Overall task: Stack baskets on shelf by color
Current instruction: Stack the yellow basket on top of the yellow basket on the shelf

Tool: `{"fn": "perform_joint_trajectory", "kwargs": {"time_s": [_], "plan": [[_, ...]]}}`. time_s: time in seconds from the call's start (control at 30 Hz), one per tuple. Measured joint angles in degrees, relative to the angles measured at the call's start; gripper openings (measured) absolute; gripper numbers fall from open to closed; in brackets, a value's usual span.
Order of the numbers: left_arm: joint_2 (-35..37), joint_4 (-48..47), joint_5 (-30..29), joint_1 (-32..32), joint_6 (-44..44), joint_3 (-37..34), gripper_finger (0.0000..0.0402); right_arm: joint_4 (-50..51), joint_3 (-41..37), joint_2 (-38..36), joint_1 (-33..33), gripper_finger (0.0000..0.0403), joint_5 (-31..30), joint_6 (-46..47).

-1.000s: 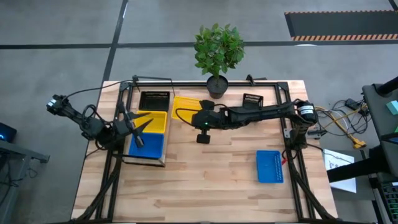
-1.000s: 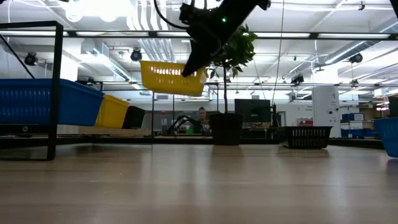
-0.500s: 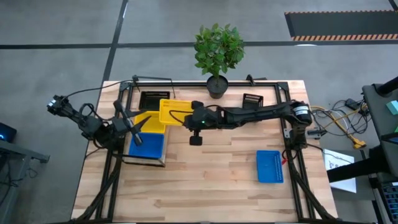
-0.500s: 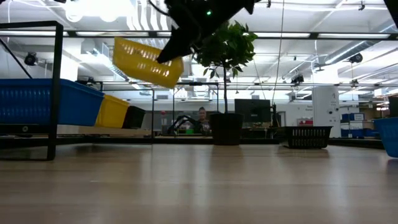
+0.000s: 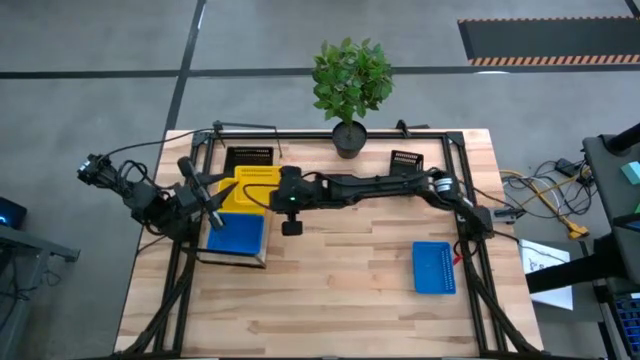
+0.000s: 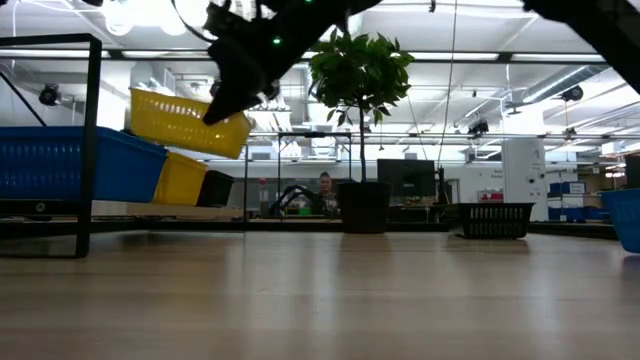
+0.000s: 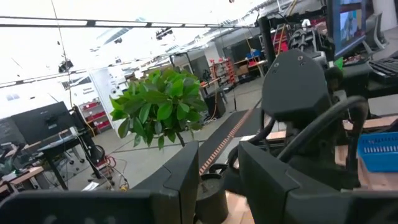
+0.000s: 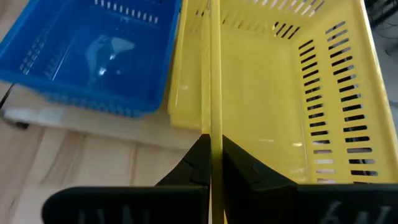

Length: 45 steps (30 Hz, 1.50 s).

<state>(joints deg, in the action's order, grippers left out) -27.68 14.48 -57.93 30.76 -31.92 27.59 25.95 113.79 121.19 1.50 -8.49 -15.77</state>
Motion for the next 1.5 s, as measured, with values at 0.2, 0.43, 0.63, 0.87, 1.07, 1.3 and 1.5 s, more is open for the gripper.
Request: {"fn": "perform_joint_trajectory", "kwargs": {"time_s": [0.2, 0.43, 0.63, 0.87, 1.07, 1.3, 1.5], "plan": [[0.05, 0.02, 0.09, 0.0, 0.02, -0.01, 0.0097, 3.96, 9.17, 5.2, 0.0, 0.0009, -0.02, -1.04], [0.49, 0.04, 0.17, 0.0, 0.0, -0.02, 0.0097, 2.7, 12.1, 6.44, 0.02, 0.0009, 0.0, -0.32], [1.15, 0.08, 0.17, 0.0, 0.01, -0.02, 0.0097, -2.13, 11.44, 6.7, 0.02, 0.0009, -0.04, 4.27], [1.22, 0.09, 0.37, 0.0, 0.11, -0.02, 0.0097, -6.26, 11.29, 9.33, 0.0, 0.0009, -0.04, 4.74], [1.2, 0.07, 0.55, 0.01, 0.13, -0.04, 0.0097, -8.46, 11.29, 10.51, 0.0, 0.0009, -0.04, 4.93], [1.2, 0.05, 0.69, 0.02, 0.14, -0.04, 0.0097, -8.3, 11.29, 11.05, 0.0, 0.0009, -0.04, 5.42], [1.2, 0.04, 0.72, 0.02, 0.15, -0.04, 0.0097, -8.26, 11.29, 11.05, 0.0, 0.0026, -0.04, 5.2]]}}
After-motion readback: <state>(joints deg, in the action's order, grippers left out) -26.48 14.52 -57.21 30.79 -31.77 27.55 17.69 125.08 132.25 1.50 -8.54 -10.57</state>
